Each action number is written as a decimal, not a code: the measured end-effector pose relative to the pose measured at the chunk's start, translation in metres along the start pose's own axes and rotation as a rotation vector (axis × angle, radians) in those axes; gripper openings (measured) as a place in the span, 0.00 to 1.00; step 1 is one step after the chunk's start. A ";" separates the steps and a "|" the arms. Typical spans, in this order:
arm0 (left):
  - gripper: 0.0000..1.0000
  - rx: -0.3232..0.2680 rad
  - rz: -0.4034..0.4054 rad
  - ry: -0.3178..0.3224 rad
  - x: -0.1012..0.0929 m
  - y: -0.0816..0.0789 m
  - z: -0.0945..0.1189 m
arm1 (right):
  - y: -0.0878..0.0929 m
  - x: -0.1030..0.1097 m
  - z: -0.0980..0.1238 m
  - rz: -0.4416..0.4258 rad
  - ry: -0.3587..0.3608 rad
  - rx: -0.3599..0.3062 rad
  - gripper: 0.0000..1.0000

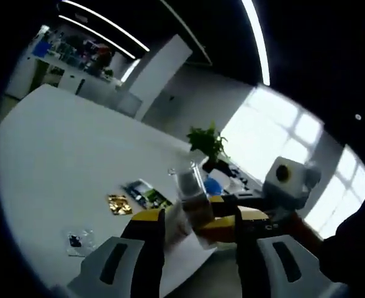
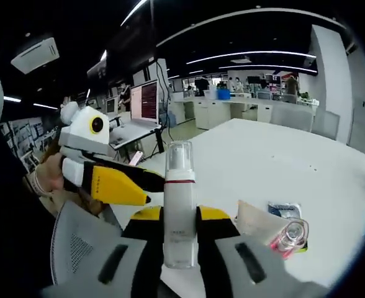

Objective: Arrange the skincare products in the storage area until every visible bottle or jar stands upright without overlapping.

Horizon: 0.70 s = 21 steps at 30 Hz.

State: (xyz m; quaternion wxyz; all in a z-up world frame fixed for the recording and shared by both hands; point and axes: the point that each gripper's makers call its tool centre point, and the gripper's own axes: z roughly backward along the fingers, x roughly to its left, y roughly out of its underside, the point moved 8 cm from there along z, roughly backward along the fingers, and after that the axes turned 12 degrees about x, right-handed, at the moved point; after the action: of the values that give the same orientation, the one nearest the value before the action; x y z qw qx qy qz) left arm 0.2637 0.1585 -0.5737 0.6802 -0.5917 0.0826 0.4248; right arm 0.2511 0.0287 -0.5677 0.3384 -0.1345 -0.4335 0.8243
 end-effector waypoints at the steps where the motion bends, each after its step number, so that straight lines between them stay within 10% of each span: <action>1: 0.41 -0.002 0.002 -0.001 0.000 0.000 0.000 | 0.000 0.001 -0.001 0.001 0.000 0.001 0.18; 21: 0.19 -0.024 0.092 -0.020 0.009 0.003 -0.004 | 0.004 0.018 -0.010 0.077 0.052 -0.016 0.19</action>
State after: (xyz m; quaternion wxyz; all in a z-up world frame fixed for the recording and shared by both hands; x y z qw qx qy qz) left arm 0.2683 0.1594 -0.5828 0.6534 -0.5913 0.0980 0.4625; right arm 0.2416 0.0451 -0.5757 0.3165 -0.1753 -0.4256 0.8294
